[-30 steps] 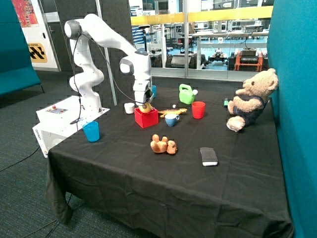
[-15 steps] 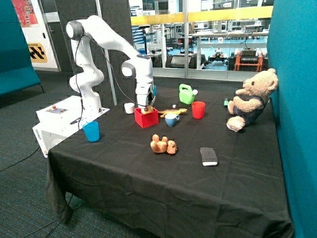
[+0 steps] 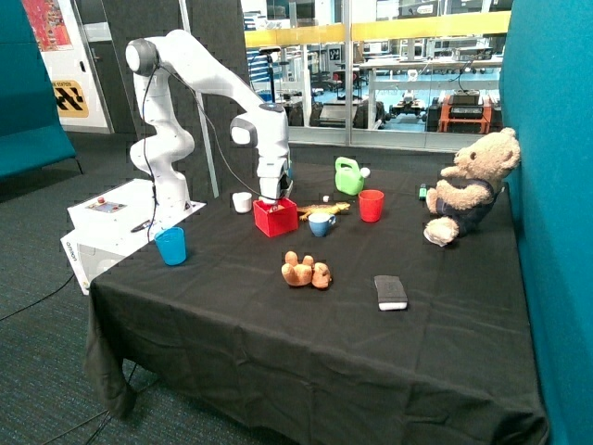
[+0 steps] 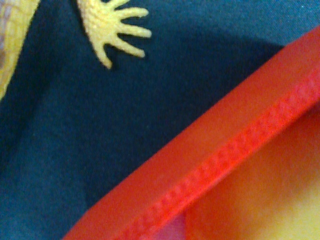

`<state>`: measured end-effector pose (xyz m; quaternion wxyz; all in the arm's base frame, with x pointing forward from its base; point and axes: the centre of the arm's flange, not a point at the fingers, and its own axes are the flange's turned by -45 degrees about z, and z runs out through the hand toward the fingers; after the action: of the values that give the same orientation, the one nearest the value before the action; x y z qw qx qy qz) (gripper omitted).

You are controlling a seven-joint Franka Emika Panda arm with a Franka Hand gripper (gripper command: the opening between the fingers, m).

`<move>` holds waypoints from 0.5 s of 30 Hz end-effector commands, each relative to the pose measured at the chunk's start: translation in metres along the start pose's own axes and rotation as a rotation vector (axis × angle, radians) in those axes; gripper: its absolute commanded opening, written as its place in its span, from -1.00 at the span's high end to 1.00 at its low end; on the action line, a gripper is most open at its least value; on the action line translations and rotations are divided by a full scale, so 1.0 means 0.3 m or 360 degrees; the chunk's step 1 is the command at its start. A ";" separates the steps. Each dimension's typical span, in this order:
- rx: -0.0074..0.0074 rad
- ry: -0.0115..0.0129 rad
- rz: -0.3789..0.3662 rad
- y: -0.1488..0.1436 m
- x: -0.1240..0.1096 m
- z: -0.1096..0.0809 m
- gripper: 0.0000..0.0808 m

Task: Put the ball in the red pot

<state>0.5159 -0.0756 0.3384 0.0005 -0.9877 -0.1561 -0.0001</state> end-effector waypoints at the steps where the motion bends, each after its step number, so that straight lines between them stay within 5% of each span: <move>1: -0.00014 -0.00006 -0.0004 -0.007 -0.009 -0.002 -1.00; 15: -0.00014 -0.00006 -0.0013 0.004 -0.043 -0.066 -0.99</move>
<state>0.5103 -0.0774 0.3470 0.0011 -0.9873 -0.1587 -0.0004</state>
